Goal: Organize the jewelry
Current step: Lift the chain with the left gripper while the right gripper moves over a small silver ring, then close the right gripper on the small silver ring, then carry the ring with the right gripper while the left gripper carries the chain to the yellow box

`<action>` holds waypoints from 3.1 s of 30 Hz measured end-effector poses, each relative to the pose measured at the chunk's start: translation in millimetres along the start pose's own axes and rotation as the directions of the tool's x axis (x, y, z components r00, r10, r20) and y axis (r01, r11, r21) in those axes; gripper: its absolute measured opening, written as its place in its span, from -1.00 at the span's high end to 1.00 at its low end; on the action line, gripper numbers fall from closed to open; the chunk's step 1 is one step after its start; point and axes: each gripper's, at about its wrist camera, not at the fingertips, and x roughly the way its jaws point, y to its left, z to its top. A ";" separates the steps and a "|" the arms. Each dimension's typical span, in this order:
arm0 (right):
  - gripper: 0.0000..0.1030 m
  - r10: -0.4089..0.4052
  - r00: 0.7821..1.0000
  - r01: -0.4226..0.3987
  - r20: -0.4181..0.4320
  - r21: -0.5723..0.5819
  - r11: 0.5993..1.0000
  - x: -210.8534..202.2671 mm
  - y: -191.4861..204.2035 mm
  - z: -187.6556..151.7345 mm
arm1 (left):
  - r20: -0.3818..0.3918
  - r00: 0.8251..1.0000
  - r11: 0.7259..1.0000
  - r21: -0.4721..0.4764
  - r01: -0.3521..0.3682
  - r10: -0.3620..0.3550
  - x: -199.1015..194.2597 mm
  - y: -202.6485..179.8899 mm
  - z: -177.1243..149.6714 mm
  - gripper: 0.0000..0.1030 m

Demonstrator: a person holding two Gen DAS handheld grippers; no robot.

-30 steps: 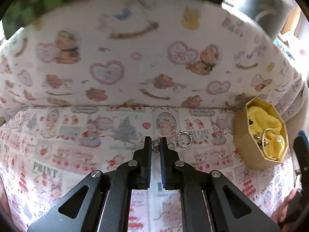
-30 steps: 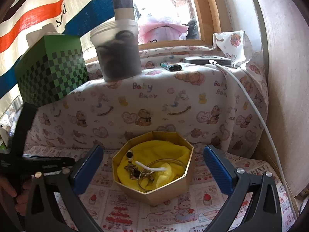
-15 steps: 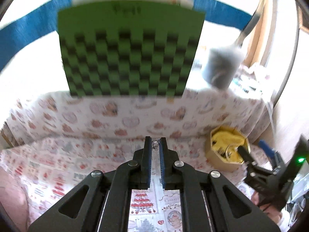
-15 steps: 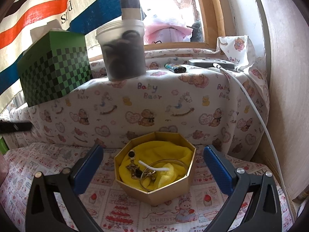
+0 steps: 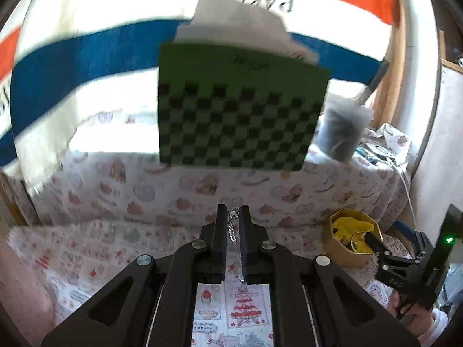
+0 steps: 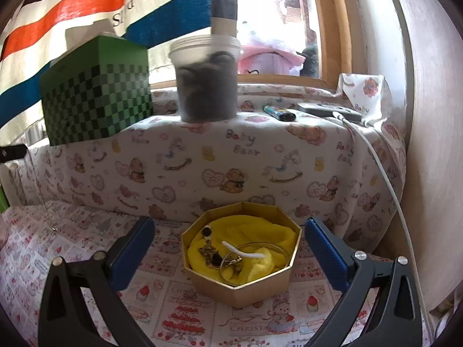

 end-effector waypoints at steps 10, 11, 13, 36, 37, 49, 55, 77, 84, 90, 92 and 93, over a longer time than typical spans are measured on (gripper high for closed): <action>-0.73 0.247 0.964 -0.249 -0.102 -0.003 0.969 -17.6 28.8 43.5 | -0.062 0.998 0.998 -0.059 -0.028 0.024 27.3 23.0 -17.7 0.87; -0.62 0.256 0.956 -0.261 -0.145 -0.012 0.965 -12.3 38.0 46.4 | -0.054 0.998 0.998 -0.060 -0.028 0.025 24.9 24.1 -17.6 0.87; -0.41 0.299 0.932 -0.305 -0.204 0.001 0.952 -1.8 51.6 49.5 | -0.030 0.999 0.997 -0.065 -0.028 0.027 18.9 27.3 -17.3 0.87; 0.43 0.068 0.839 -0.196 -0.539 -0.185 0.963 139.9 146.9 5.0 | -0.092 0.994 0.976 -0.207 -0.073 0.055 34.8 73.7 -22.3 0.87; 0.45 0.057 0.838 -0.189 -0.543 -0.191 0.963 141.9 148.9 6.0 | -0.096 0.993 0.976 -0.204 -0.080 0.062 36.6 73.9 -22.7 0.87; 0.64 0.015 0.846 -0.166 -0.532 -0.237 0.957 130.5 157.3 -3.9 | -0.119 0.986 0.974 -0.180 -0.135 0.115 46.7 73.2 -25.6 0.87; 0.64 0.143 0.852 -0.246 -0.504 -0.145 0.958 90.0 137.8 -8.9 | -0.112 0.994 0.974 -0.224 -0.029 0.004 31.0 67.9 -21.4 0.87; 0.64 0.365 0.920 -0.364 -0.143 0.033 0.931 -24.2 30.7 34.5 | 0.004 0.990 0.981 -0.132 0.143 -0.144 -51.2 6.0 0.7 0.87; 0.64 0.357 0.932 -0.350 -0.066 0.100 0.931 -23.0 6.1 45.4 | 0.015 0.995 0.993 -0.065 0.095 -0.094 -60.2 -11.6 8.5 0.87; 0.63 0.342 0.939 -0.334 -0.020 0.176 0.926 -28.5 -22.7 50.1 | 0.008 0.995 0.993 -0.060 0.103 -0.103 -60.5 -30.5 29.6 0.87; 0.63 0.359 0.933 -0.349 -0.011 0.206 0.914 -29.6 -29.6 50.4 | 0.016 0.996 0.995 -0.038 0.091 -0.090 -59.7 -41.8 36.5 0.87; 0.63 0.362 0.932 -0.353 -0.006 0.214 0.911 -29.8 -32.6 50.4 | 0.015 0.995 0.995 -0.030 0.094 -0.094 -58.1 -48.3 40.0 0.87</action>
